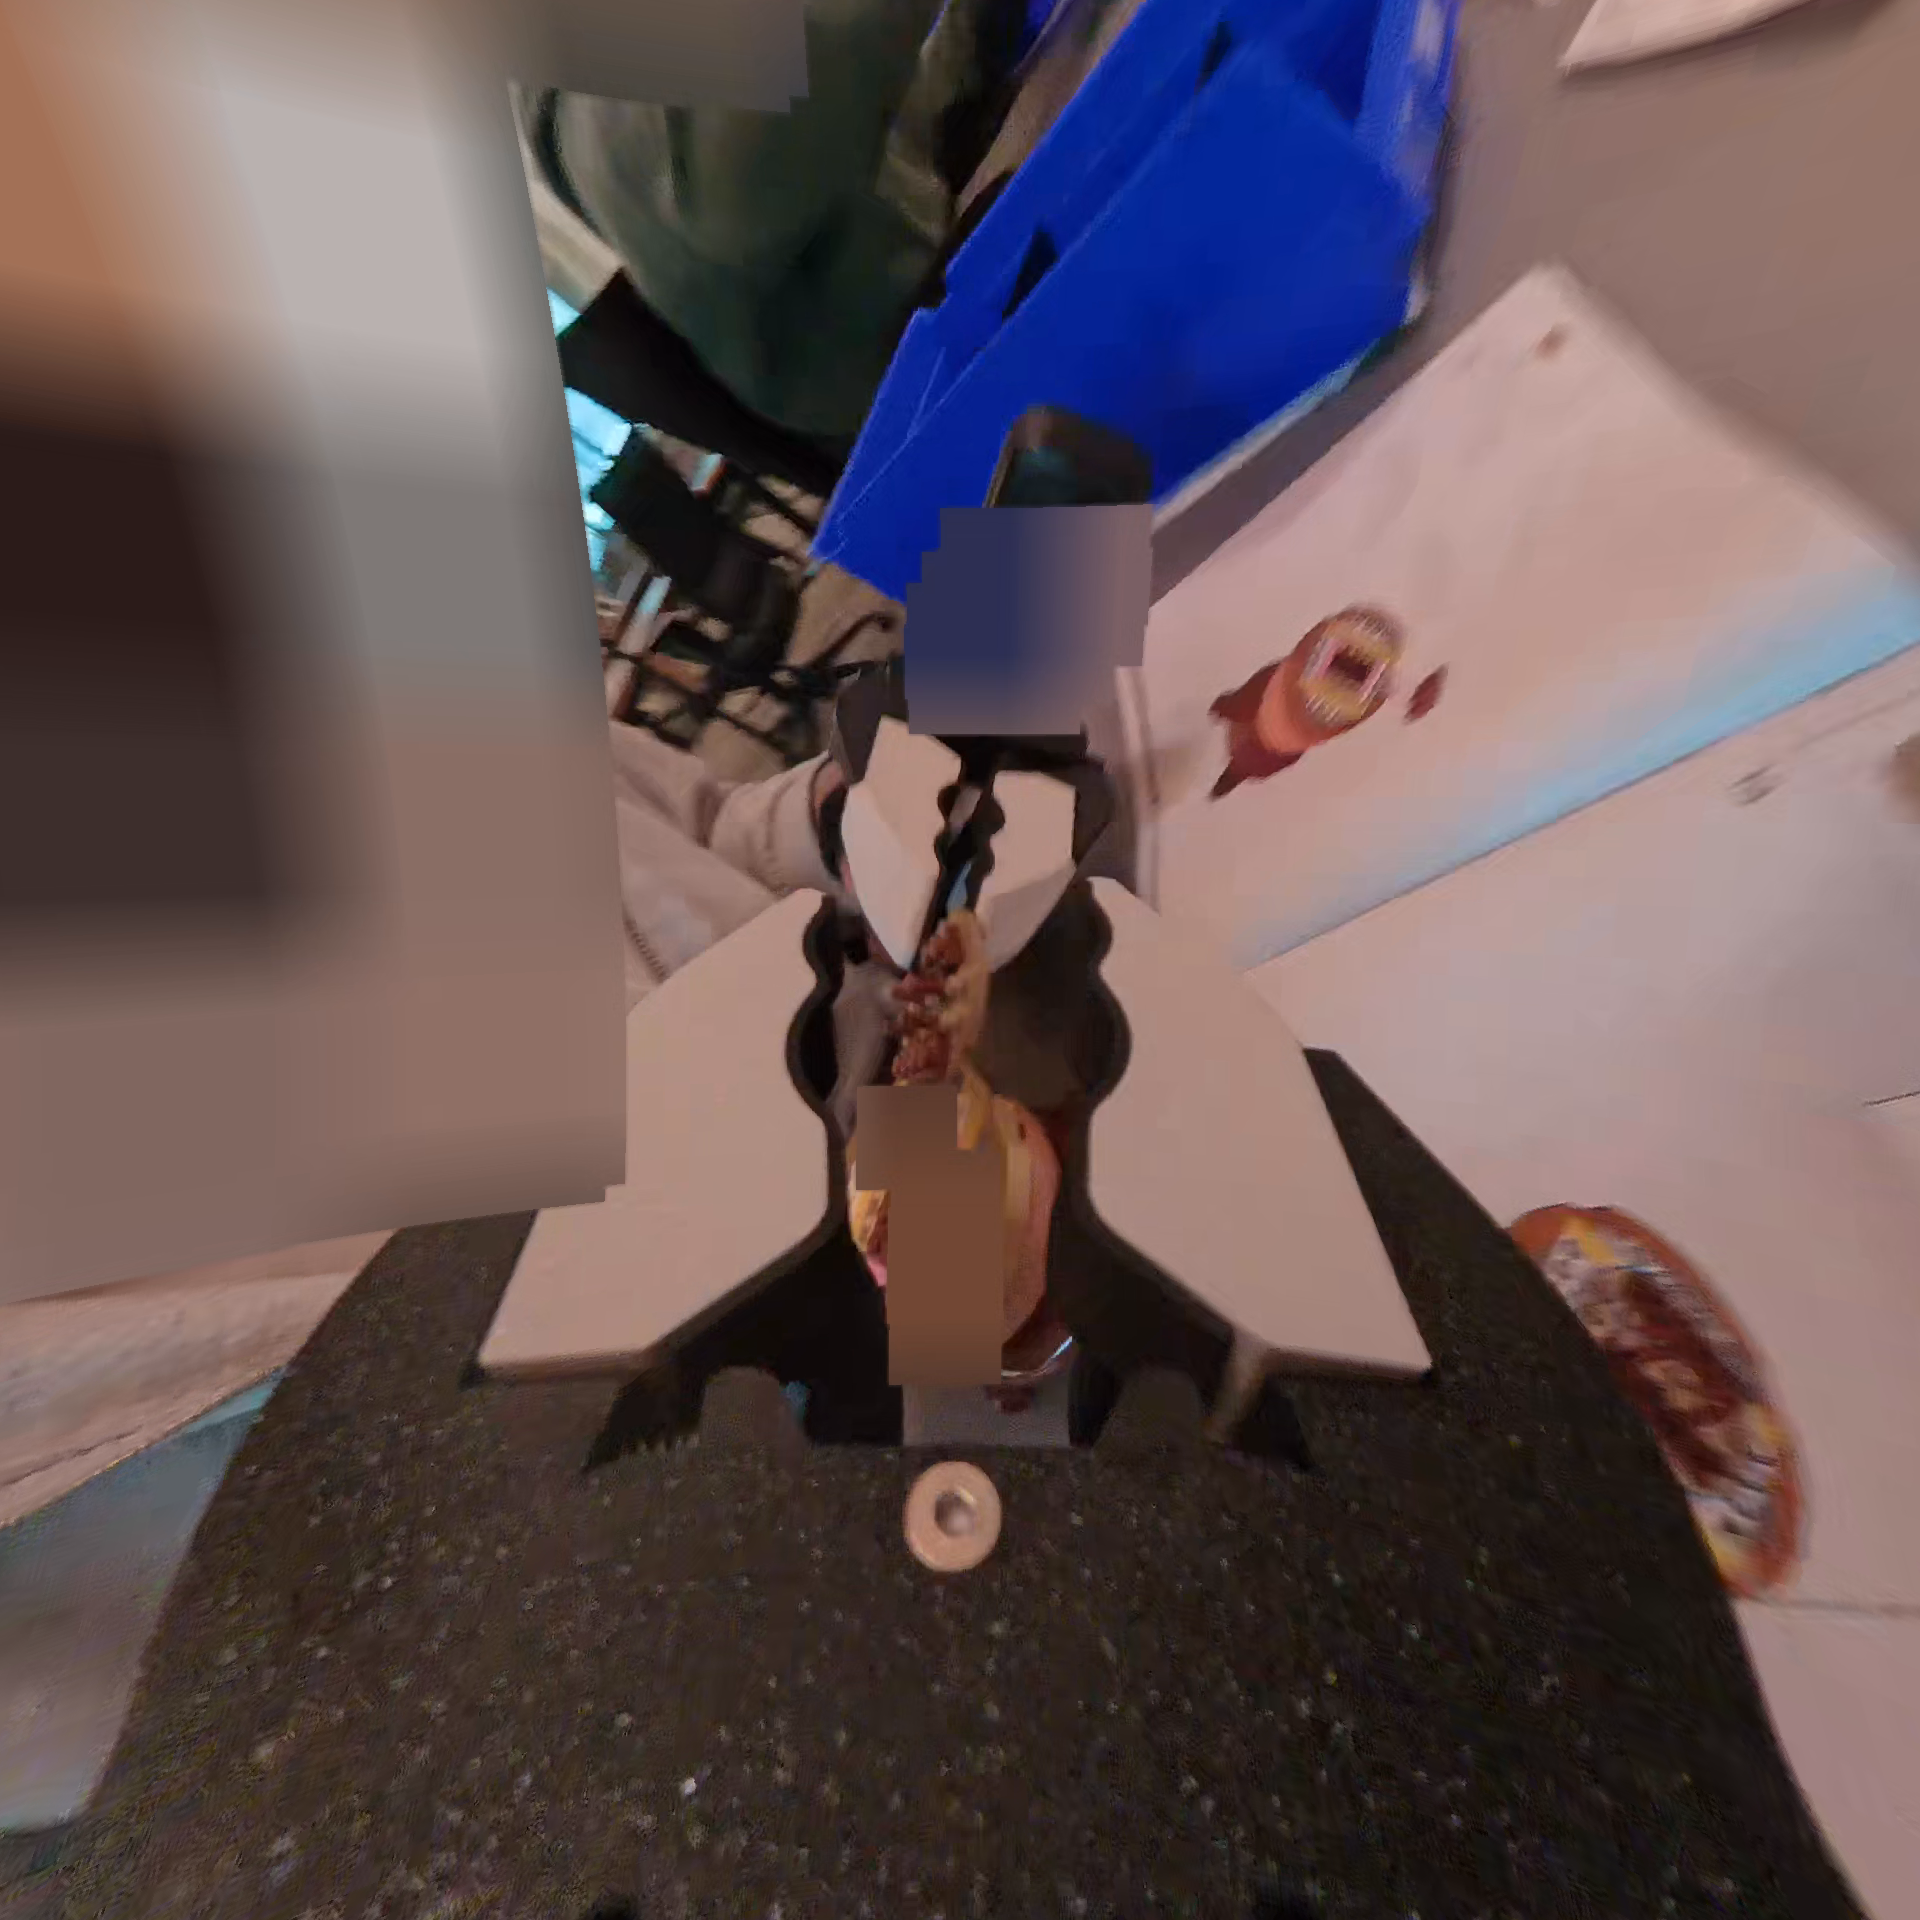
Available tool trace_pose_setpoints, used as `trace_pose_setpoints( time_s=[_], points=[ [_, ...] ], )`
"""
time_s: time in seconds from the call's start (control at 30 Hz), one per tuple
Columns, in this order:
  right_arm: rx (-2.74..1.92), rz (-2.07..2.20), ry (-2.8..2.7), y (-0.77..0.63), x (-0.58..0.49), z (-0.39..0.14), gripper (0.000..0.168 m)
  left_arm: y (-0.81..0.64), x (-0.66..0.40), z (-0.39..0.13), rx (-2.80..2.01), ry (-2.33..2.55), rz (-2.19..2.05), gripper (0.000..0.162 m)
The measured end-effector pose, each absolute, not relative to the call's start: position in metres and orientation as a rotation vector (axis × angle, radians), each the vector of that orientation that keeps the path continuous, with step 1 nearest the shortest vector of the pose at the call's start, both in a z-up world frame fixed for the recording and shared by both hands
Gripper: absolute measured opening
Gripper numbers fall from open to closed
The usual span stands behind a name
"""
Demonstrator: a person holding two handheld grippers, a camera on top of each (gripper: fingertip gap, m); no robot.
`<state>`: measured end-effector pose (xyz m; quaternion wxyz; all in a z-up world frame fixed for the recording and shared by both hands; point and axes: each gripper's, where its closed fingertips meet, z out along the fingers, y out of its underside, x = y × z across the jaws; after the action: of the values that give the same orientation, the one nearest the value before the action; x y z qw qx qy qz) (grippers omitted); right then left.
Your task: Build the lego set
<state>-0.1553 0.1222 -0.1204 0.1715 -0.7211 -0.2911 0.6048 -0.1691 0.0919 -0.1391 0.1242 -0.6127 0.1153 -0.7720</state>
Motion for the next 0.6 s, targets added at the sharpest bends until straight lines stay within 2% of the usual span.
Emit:
trace_pose_setpoints(
  time_s=[0.17, 0.33, 0.4, 0.6],
  points=[
    [-2.024, 1.961, -0.793, 0.103, -0.166, -0.13, 0.025, 0.086, -0.169, -0.136, -1.793, 0.44, -2.243, 0.006],
    [-2.04, 1.962, -0.845, 0.095, -0.169, -0.134, 0.02, 0.083, -0.165, -0.138, -1.803, 0.451, -2.239, 0.006],
    [-2.044, 1.939, -0.872, 0.093, -0.169, -0.137, 0.01, 0.082, -0.164, -0.138, -1.801, 0.455, -2.239, 0.006],
    [-2.013, 1.896, -0.863, 0.097, -0.167, -0.138, 0.009, 0.087, -0.164, -0.138, -1.799, 0.512, -2.118, 0.007]
  ],
)
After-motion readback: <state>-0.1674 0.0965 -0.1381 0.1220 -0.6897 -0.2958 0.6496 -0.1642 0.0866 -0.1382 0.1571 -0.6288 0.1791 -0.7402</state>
